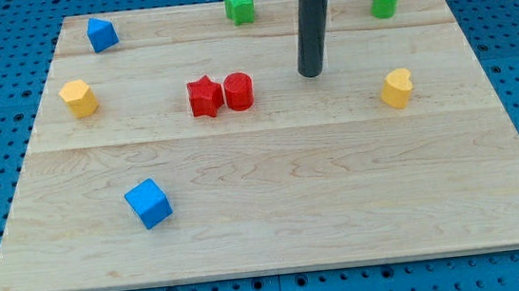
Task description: Touch the top of the red star
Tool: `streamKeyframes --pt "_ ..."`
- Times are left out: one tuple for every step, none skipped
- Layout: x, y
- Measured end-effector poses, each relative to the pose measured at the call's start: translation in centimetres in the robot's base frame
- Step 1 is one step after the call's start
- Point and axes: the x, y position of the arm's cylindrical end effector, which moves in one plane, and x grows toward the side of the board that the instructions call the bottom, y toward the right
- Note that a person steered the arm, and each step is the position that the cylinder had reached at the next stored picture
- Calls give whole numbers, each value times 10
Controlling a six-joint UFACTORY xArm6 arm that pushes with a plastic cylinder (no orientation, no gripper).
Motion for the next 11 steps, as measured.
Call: streamKeyframes --pt "0 -63" --pt "0 -93" --pt "0 -92" --pt "16 -60" --pt "35 -32" --pt "48 -38" --pt "12 -69" --pt "-27 -93" --pt "-33 -119" --pt "22 -115" --pt "49 -70"
